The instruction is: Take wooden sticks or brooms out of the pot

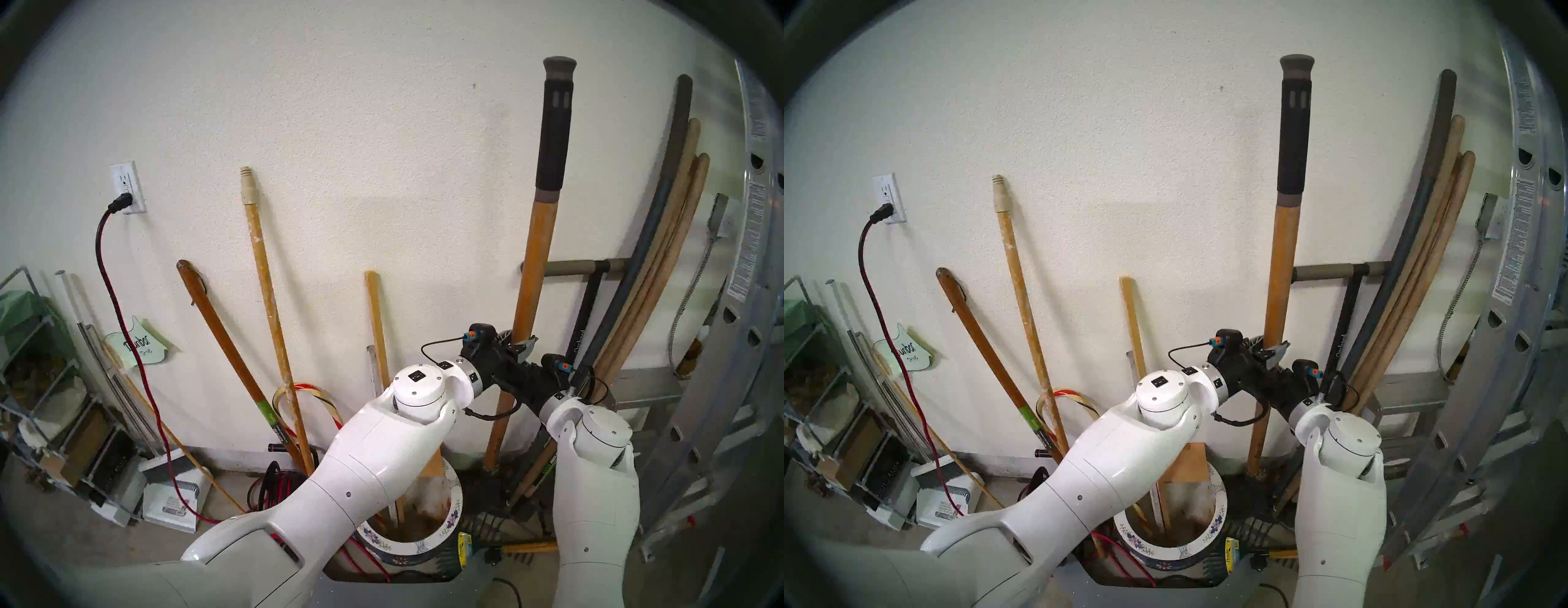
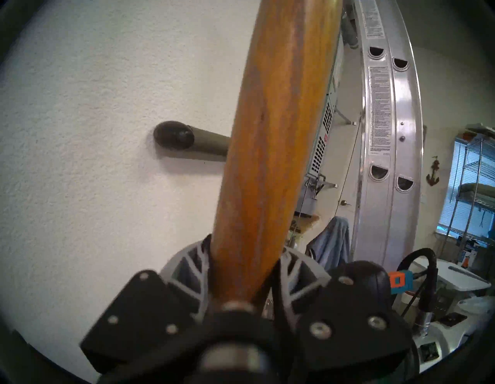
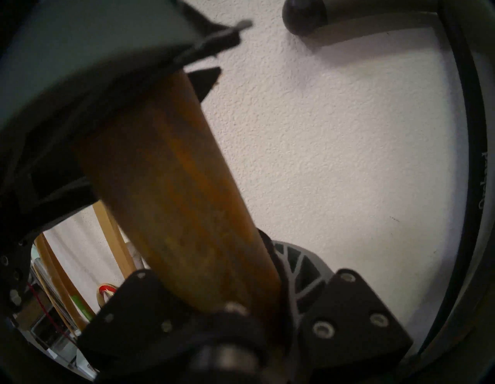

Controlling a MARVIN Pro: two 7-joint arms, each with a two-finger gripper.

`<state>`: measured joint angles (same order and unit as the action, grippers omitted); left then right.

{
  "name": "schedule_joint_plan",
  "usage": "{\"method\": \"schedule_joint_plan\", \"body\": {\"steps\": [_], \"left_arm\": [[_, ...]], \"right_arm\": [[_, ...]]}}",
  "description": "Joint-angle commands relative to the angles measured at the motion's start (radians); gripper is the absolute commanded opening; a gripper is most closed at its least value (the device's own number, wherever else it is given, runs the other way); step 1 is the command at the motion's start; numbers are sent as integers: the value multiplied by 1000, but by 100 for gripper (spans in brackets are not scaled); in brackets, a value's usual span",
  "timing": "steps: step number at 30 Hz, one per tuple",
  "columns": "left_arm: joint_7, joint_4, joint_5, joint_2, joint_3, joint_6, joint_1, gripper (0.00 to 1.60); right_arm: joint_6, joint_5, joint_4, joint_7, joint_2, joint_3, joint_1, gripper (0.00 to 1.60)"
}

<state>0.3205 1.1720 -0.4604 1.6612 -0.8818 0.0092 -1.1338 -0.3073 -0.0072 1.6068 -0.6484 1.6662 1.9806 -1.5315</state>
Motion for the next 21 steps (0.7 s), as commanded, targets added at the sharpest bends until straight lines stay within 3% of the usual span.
{"method": "schedule_joint_plan", "body": {"steps": [1, 21], "left_arm": [[-8, -46, 3, 23, -4, -18, 19, 0], [-79, -239, 21, 50, -59, -22, 131, 0]], "right_arm": [[34, 12, -15, 84, -37, 50, 100, 0], [40, -1, -194, 124, -122, 35, 214, 0]]}}
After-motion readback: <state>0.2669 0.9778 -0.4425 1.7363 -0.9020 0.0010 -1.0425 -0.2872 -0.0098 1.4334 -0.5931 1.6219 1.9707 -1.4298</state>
